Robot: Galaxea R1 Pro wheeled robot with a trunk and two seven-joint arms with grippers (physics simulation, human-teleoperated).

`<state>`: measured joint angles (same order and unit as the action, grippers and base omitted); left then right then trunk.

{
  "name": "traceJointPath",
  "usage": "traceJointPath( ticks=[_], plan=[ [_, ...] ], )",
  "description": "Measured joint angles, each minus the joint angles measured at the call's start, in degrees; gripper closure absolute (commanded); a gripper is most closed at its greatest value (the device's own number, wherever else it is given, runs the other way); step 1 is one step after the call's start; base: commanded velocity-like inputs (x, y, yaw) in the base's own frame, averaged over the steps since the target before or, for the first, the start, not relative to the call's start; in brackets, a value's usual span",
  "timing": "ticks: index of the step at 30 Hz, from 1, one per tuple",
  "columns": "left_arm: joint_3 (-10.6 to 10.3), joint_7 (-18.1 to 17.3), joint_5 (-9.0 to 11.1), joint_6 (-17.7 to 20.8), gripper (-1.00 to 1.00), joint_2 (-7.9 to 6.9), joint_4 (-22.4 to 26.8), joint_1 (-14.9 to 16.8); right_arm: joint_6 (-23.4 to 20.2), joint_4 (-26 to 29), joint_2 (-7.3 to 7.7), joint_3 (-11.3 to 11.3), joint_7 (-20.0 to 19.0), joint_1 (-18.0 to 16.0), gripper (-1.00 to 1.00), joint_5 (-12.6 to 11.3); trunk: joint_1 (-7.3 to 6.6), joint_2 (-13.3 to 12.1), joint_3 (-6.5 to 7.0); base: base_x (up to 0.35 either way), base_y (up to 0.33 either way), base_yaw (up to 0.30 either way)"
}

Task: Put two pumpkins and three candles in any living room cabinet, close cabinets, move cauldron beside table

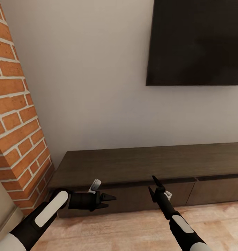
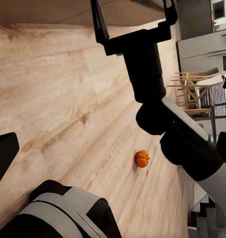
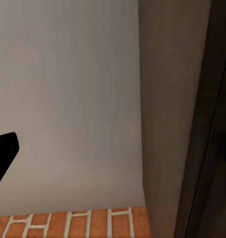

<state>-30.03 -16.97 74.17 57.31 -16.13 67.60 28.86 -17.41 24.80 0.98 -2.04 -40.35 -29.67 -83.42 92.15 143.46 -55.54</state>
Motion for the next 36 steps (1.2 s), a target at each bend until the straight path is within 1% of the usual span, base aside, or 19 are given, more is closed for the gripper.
traceJointPath(
  ticks=[6, 19, 25, 29, 36],
  plan=[
    [0.03, 0.0, 0.0, 0.0, -1.0, 0.0, 0.08, 0.0, -0.04, -0.31, 0.0, -0.58, 0.0, 0.0, -1.0, 0.07, 0.01, 0.0, 0.0, -0.055, 0.0, 0.0],
    [-0.12, 0.08, 0.0, -0.02, -1.0, 0.07, 0.09, 0.0, 0.05, -0.75, 0.0, -0.62, 0.02, 0.0, -1.0, 0.1, 0.0, 0.0, 0.0, -0.02, 0.0, 0.0],
    [-0.12, 0.08, -0.04, -0.06, -1.0, 0.09, 0.09, 0.0, 0.06, -1.01, 0.0, -0.61, 0.08, 0.0, -1.0, 0.1, 0.16, 0.08, -1.32, 0.0, 0.0, 0.0],
    [-0.12, 0.09, 0.0, -0.07, -1.0, 0.09, 0.09, 0.0, 0.12, -1.03, 0.0, -0.61, 0.02, 0.0, -1.0, 0.09, 0.15, 0.08, -1.33, 0.0, 0.0, 0.0],
    [-0.12, 0.08, -0.04, -0.09, -1.0, 0.09, 0.09, 0.0, 0.58, -1.04, 0.0, -0.61, 0.06, 0.0, -1.0, 0.1, 0.34, 0.17, -2.88, 0.0, 0.0, 0.0]
  ],
)
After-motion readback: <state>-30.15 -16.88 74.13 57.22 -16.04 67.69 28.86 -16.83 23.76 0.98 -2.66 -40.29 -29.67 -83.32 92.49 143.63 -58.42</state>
